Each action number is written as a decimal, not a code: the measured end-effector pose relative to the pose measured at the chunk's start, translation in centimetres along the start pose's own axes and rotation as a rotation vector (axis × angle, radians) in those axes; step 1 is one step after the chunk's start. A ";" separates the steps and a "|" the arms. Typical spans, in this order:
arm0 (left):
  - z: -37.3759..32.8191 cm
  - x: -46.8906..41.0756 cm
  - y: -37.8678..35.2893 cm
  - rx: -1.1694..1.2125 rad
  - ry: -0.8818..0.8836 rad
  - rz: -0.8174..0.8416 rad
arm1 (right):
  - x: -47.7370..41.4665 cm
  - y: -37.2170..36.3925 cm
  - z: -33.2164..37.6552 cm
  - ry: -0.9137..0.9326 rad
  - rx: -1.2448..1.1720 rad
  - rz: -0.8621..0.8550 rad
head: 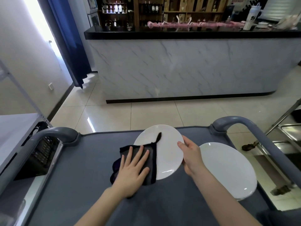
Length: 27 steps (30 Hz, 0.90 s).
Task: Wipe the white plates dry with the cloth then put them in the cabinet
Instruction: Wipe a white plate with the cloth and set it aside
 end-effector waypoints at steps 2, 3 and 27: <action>-2.6 1.0 -1.1 -0.022 -0.059 -0.009 | 0.0 -0.7 -0.2 0.003 0.006 0.011; -4.1 1.1 -1.5 -0.027 -0.086 -0.006 | 0.0 -1.1 -0.5 -0.002 0.010 0.015; -1.3 -2.9 7.6 0.364 -0.138 -0.160 | 2.6 -2.8 4.5 0.261 0.994 0.227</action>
Point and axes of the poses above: each hand's wrist, its own x-axis away from the middle knuckle, its own y-axis out of the back of the hand, z = x × y, the point moved 6 cm from there along -x, towards the middle knuckle, and after that the axes turned 12 degrees about z, right-handed, at the moved point
